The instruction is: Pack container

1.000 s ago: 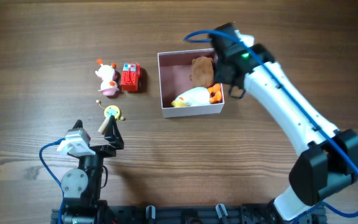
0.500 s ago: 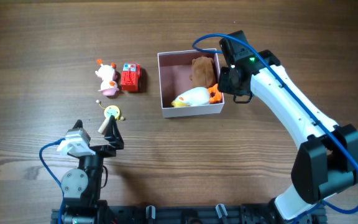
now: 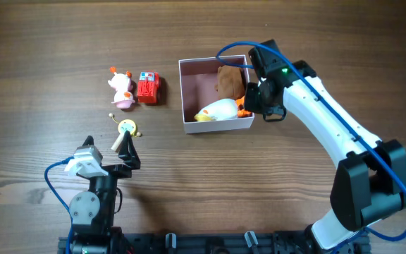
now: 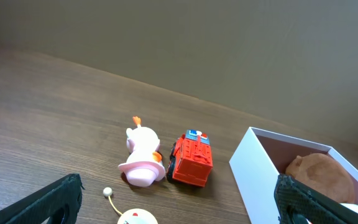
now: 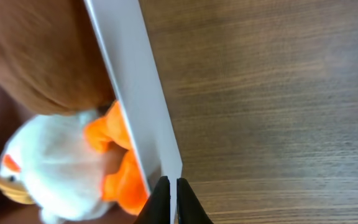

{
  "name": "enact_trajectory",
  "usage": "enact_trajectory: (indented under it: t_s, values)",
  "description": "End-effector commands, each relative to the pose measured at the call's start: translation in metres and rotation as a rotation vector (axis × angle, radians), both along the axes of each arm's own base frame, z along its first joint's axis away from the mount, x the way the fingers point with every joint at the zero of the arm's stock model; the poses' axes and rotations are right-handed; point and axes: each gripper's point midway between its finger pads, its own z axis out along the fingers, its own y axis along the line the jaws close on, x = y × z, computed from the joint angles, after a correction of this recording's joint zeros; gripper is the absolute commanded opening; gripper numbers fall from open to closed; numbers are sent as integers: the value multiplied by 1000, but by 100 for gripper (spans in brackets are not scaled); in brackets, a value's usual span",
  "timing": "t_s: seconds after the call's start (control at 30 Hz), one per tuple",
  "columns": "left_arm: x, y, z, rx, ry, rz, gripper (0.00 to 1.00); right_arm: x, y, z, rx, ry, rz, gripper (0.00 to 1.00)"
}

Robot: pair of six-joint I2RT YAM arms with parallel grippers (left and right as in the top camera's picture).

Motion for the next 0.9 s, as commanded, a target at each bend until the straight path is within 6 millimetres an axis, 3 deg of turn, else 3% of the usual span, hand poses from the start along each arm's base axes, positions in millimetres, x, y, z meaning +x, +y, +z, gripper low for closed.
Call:
enact_trajectory:
  t_s: [0.0,0.17,0.73,0.83,0.87]
  values:
    - [0,0,-2,15,-2,-6,100,-11,2,-11,14,24,19,4]
    - [0,0,-2,15,-2,-6,100,-11,11,-13,60,24,48,5]
    - [0,0,-2,15,-2,-6,100,-11,11,-13,51,22,98,4]
    - [0,0,-2,16,-2,-6,100,-1,-11,-12,-70,-28,66,12]
    - [0,0,-2,15,-2,-6,100,4,-18,-11,-109,-49,56,34]
